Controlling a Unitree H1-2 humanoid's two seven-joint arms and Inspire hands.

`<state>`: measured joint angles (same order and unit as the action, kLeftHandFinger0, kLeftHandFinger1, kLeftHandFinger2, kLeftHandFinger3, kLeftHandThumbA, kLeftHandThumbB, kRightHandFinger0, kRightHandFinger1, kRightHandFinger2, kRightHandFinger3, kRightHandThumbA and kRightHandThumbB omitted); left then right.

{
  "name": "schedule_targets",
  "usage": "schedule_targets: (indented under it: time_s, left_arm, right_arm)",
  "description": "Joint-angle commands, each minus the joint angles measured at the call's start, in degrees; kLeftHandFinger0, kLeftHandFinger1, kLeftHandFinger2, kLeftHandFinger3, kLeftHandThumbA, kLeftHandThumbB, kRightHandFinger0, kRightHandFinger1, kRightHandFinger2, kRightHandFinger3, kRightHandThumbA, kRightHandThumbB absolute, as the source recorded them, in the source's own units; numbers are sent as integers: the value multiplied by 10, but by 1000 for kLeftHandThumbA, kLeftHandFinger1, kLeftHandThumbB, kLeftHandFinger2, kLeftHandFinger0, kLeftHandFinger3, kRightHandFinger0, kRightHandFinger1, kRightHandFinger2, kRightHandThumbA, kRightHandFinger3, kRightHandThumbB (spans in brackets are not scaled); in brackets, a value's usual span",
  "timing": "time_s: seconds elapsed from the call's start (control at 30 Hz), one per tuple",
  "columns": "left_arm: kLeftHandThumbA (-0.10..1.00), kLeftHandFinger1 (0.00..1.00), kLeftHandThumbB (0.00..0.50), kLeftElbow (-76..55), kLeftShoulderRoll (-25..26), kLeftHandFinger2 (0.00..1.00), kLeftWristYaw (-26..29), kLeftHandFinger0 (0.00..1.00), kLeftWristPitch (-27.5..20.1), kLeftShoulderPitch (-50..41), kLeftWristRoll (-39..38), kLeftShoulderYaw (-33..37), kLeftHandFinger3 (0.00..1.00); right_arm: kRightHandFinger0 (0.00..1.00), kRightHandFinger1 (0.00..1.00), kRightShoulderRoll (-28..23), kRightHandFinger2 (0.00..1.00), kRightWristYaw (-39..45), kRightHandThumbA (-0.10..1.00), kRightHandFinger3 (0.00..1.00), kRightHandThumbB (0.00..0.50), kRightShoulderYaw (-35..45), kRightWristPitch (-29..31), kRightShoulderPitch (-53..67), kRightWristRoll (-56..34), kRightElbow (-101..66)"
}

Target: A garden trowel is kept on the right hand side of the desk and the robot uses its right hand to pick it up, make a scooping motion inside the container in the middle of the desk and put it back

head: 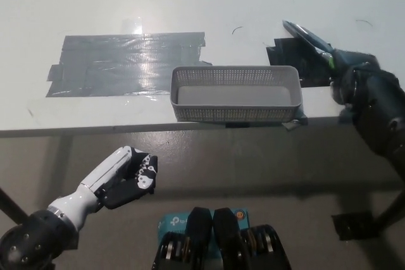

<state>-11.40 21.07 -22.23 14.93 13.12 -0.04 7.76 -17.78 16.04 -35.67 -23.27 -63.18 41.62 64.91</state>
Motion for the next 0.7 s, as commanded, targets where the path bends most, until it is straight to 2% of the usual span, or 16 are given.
schedule_targets:
  time_s: [0.0, 0.03, 0.07, 0.13, 0.2, 0.3, 0.4, 0.43, 0.47, 0.5, 0.57, 0.6, 0.63, 0.67]
  left_arm:
    - [-100, 163, 500, -4, 11, 257, -11, 3, -21, 18, -10, -5, 219]
    - [-100, 166, 500, -5, 12, 261, -10, 4, -23, 18, -2, -1, 222]
    - [-100, 166, 500, -5, 12, 261, -9, 6, -24, 18, -1, -1, 222]
    - [-100, 178, 500, -9, 14, 279, -11, 29, -11, 18, 0, 2, 232]
    - [-100, 180, 500, -10, 14, 279, -11, 32, -12, 19, 2, 3, 234]
    - [-100, 176, 500, -15, 14, 275, -12, 30, -8, 17, 1, 5, 235]
    - [-100, 175, 500, -11, 16, 271, -14, 32, -11, 21, 1, 7, 233]
    - [-100, 176, 500, -10, 16, 272, -13, 33, -10, 23, 2, 7, 233]
    - [-100, 178, 500, -10, 16, 273, -14, 34, -9, 22, 1, 7, 233]
    - [-100, 179, 500, -11, 17, 273, -14, 35, -7, 25, 0, 6, 234]
    - [-100, 189, 500, -11, 20, 278, -17, 44, -4, 30, 1, 8, 239]
    - [-100, 187, 500, -11, 19, 278, -17, 43, -3, 31, 1, 8, 239]
    - [-100, 186, 500, -10, 19, 276, -18, 42, -7, 31, 0, 8, 226]
    - [-100, 187, 500, -10, 20, 275, -18, 45, -8, 31, 0, 8, 214]
  right_arm:
    - [1000, 1000, -18, 1000, 88, 319, 1000, 254, -15, 15, -37, 1, 71]
    - [1000, 1000, -17, 1000, 111, 300, 1000, 221, 0, 4, -42, -21, 80]
    - [1000, 1000, -16, 1000, 117, 312, 1000, 212, 0, 4, -44, -22, 84]
    - [1000, 1000, -12, 1000, 171, 524, 1000, 152, -35, 35, -55, 3, 95]
    - [1000, 1000, -8, 1000, 189, 527, 1000, 112, -37, 39, -60, -2, 102]
    - [1000, 1000, 6, 1000, 204, 501, 1000, 132, -47, 37, -63, 0, 105]
    - [1000, 1000, 14, 1000, 220, 646, 1000, 159, -64, 33, -68, 10, 113]
    - [1000, 1000, 17, 1000, 231, 647, 1000, 144, -64, 34, -71, 5, 116]
    - [1000, 1000, 19, 1000, 229, 620, 1000, 139, -63, 27, -70, 3, 116]
    - [1000, 1000, 20, 1000, 228, 609, 1000, 154, -62, 24, -73, 1, 116]
    - [1000, 1000, 20, 1000, 216, 508, 1000, 165, -61, 22, -67, -2, 101]
    - [778, 1000, 22, 1000, 212, 395, 1000, 143, -51, 9, -66, -11, 102]
    - [303, 630, 25, 1000, 208, 271, 1000, 94, -31, -10, -65, -29, 101]
    - [126, 387, 24, 911, 200, 218, 1000, 121, -31, -3, -62, -27, 97]
